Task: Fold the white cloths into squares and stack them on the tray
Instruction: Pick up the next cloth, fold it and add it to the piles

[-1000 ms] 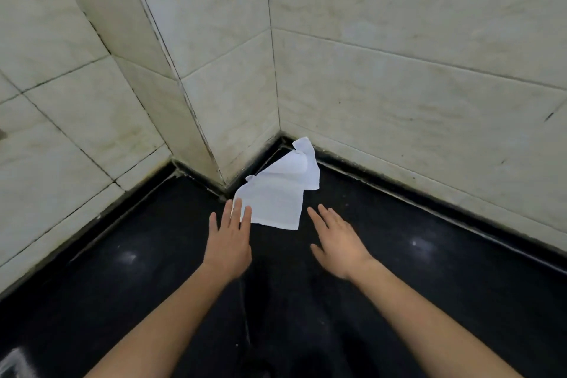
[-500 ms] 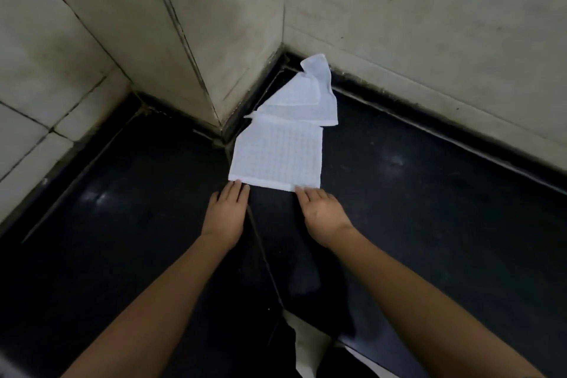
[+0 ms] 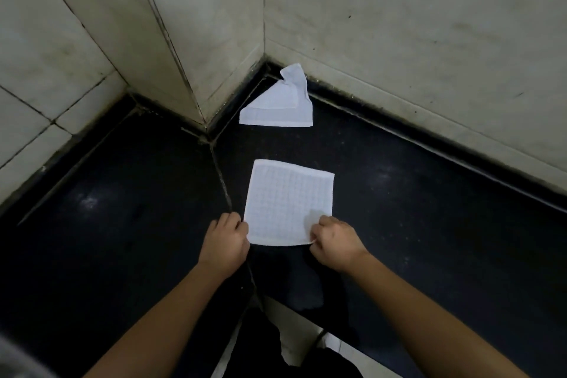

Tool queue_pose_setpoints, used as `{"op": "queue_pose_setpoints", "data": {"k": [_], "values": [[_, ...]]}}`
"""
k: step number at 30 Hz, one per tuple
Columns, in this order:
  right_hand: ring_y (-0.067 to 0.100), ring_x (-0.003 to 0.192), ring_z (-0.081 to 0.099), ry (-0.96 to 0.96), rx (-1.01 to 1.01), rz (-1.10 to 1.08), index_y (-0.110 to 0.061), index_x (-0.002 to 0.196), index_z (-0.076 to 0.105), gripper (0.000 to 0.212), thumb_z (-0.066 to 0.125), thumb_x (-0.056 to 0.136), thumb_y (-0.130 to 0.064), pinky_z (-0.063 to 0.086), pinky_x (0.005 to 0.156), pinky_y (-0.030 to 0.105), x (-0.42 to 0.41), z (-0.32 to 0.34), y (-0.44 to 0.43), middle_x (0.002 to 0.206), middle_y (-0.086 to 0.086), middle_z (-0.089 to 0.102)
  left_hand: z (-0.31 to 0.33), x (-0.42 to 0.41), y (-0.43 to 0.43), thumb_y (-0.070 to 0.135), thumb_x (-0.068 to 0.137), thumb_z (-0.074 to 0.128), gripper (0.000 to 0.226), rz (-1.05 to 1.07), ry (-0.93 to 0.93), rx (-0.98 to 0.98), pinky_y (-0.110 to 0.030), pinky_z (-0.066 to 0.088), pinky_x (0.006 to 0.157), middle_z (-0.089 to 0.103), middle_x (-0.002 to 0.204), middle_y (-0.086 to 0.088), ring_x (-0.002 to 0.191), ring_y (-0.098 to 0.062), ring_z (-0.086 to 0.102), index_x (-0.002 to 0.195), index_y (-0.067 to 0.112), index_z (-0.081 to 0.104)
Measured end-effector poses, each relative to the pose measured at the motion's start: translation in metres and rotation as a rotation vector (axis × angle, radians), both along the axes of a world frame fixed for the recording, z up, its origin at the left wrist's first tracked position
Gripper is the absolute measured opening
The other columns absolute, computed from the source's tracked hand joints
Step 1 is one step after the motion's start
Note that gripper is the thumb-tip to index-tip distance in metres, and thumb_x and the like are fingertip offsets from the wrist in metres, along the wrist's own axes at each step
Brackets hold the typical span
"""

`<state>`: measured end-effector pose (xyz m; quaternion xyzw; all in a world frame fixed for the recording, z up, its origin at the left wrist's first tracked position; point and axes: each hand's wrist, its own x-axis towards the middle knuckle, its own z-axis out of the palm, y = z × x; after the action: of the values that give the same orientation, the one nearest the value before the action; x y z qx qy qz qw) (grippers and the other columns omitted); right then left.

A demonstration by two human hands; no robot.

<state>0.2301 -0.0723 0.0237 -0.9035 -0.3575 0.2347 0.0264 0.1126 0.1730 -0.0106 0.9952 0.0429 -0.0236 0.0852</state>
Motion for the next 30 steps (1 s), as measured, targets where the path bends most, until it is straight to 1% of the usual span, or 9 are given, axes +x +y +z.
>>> {"op": "queue_pose_setpoints", "data": {"k": [3,5,8,11,13,16,19,24,30], "values": [[0.019,0.096,0.056,0.066,0.099,-0.085,-0.017,0.104,0.060,0.021,0.050,0.091,-0.030,0.046,0.077,0.031,0.000,0.015,-0.024,0.105,-0.001,0.056,0.005,-0.017,-0.019,0.021,0.074,0.072,0.019,0.008,-0.006,-0.113,-0.034,0.045,0.071,0.058,0.102,-0.001,0.094,-0.024,0.058,0.091,0.014,0.066],[0.019,0.091,0.058,0.137,0.144,-0.114,-0.020,0.104,0.057,0.017,0.050,0.091,-0.028,0.048,0.077,0.033,0.002,0.026,-0.034,0.103,-0.003,0.056,0.009,-0.022,-0.032,0.045,0.079,0.066,0.037,-0.039,0.025,-0.160,-0.035,0.047,0.082,0.058,0.119,0.002,0.114,-0.022,0.054,0.107,0.021,0.066],[0.015,0.083,0.055,0.192,0.212,-0.136,-0.024,0.098,0.053,0.009,0.050,0.089,-0.024,0.046,0.073,0.031,0.003,0.038,-0.049,0.094,-0.009,0.055,0.013,-0.020,-0.056,0.066,0.071,0.069,0.055,-0.066,0.075,-0.177,-0.038,0.050,0.085,0.058,0.123,0.003,0.121,-0.020,0.050,0.109,0.027,0.067],[0.011,0.078,0.054,0.201,0.271,-0.153,-0.027,0.092,0.052,0.008,0.051,0.087,-0.020,0.048,0.071,0.030,0.003,0.044,-0.060,0.089,-0.012,0.054,0.016,-0.013,-0.076,0.031,0.070,0.080,0.023,-0.038,0.035,-0.167,-0.033,0.050,0.073,0.062,0.102,0.005,0.099,-0.022,0.062,0.088,0.023,0.069],[0.011,0.079,0.054,0.187,0.289,-0.171,-0.028,0.090,0.051,0.011,0.052,0.087,-0.018,0.049,0.072,0.031,0.004,0.046,-0.067,0.090,-0.011,0.054,0.022,-0.007,-0.083,0.014,0.069,0.076,0.016,-0.008,-0.011,-0.152,-0.032,0.048,0.065,0.061,0.088,0.004,0.084,-0.021,0.062,0.078,0.020,0.065],[0.011,0.084,0.055,0.161,0.279,-0.196,-0.029,0.093,0.055,0.011,0.054,0.088,-0.018,0.047,0.075,0.027,0.008,0.048,-0.078,0.095,-0.009,0.056,0.036,0.003,-0.084,0.017,0.072,0.065,0.010,0.031,-0.061,-0.132,-0.031,0.043,0.058,0.057,0.078,0.002,0.073,-0.021,0.055,0.078,0.018,0.058],[0.012,0.088,0.056,0.145,0.267,-0.212,-0.024,0.100,0.062,0.014,0.056,0.089,-0.020,0.045,0.077,0.023,0.013,0.052,-0.087,0.098,-0.009,0.057,0.051,0.015,-0.076,0.015,0.070,0.071,0.018,0.081,-0.085,-0.098,-0.030,0.037,0.053,0.055,0.071,0.002,0.065,-0.020,0.051,0.076,0.018,0.054],[0.014,0.086,0.061,0.135,0.305,-0.293,-0.027,0.089,0.063,0.009,0.056,0.084,-0.026,0.053,0.079,0.034,0.033,0.071,-0.085,0.094,-0.009,0.063,0.079,0.040,-0.059,0.017,0.074,0.073,0.010,0.090,-0.134,-0.054,-0.031,0.042,0.055,0.061,0.073,0.003,0.068,-0.018,0.055,0.081,0.019,0.066],[0.021,0.091,0.062,-0.205,0.510,-0.382,-0.028,0.099,0.067,0.015,0.058,0.089,-0.020,0.050,0.073,0.035,0.078,0.112,-0.065,0.097,-0.003,0.064,0.138,0.100,-0.034,0.020,0.089,0.066,0.007,0.186,-0.380,-0.158,-0.034,0.045,0.061,0.062,0.084,-0.004,0.077,-0.025,0.059,0.092,0.015,0.069]]}}
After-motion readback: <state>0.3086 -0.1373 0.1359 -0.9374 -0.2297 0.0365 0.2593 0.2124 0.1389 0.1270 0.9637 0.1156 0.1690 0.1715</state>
